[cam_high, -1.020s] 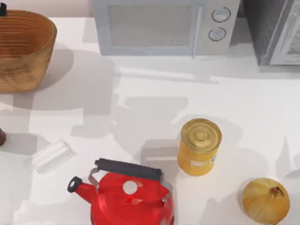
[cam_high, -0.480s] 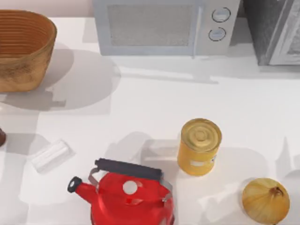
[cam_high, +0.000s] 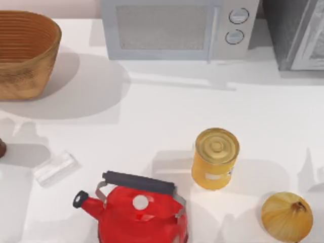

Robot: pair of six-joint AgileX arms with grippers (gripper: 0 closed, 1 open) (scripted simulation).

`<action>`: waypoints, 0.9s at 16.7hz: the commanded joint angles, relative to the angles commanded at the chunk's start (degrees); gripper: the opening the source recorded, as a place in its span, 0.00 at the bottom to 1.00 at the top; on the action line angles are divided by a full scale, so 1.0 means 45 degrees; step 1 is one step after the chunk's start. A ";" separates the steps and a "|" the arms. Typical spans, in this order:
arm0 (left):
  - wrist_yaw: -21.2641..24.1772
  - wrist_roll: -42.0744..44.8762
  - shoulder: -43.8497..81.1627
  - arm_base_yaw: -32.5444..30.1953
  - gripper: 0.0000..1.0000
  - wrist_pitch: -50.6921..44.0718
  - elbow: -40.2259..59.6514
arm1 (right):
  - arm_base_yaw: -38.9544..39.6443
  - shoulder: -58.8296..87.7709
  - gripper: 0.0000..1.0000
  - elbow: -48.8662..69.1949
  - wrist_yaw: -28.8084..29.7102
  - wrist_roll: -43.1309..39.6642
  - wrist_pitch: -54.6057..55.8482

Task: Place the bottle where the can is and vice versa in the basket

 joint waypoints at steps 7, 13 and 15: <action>-0.0152 -0.0265 -0.5343 -0.0298 0.00 0.2902 -0.4870 | 0.0000 0.0000 1.00 0.0000 0.0000 0.0000 0.0000; -0.0152 -0.0297 -0.5835 -0.0368 0.00 0.3172 -0.5347 | 0.0000 0.0000 1.00 0.0000 0.0000 0.0000 0.0000; -0.0159 -0.0273 -0.5784 -0.0333 0.00 0.3149 -0.5345 | 0.0000 0.0000 1.00 0.0000 0.0000 0.0000 0.0000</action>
